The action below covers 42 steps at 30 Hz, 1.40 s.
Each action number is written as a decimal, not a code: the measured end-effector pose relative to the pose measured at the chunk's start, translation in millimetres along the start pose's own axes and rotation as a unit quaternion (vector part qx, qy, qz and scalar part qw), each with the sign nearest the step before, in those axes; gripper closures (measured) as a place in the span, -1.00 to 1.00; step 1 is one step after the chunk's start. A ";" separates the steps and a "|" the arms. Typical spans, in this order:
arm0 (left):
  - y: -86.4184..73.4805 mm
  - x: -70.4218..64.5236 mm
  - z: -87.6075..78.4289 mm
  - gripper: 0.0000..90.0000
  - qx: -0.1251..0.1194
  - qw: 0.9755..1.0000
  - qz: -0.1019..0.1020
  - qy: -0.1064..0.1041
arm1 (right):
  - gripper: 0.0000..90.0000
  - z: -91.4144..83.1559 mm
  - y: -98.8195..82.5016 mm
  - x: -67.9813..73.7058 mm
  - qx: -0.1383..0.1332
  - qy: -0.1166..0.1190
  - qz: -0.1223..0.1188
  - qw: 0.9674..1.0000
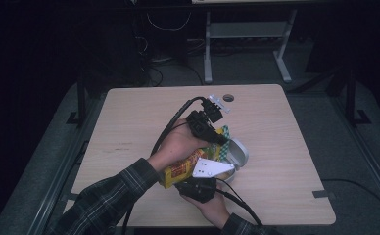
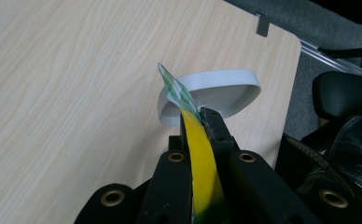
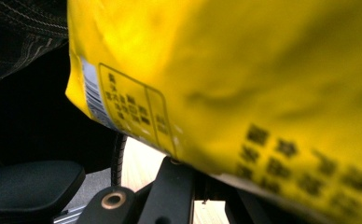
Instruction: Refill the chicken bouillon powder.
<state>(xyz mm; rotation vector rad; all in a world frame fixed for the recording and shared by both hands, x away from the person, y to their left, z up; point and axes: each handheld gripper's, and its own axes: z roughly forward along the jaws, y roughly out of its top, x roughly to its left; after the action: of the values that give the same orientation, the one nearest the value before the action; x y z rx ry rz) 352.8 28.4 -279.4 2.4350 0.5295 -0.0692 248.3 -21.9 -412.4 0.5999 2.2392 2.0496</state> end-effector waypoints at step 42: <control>-42.5 4.3 -59.3 1.00 -0.124 0.990 0.029 -0.054 | 1.00 -0.6 -15.0 -1.1 0.049 -0.046 0.014 0.998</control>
<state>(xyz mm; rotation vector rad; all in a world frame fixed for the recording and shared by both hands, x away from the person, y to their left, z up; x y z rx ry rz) 335.5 96.0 -257.7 2.1874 0.3938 -0.1028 245.4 -23.5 -427.1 0.7209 2.3028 1.8915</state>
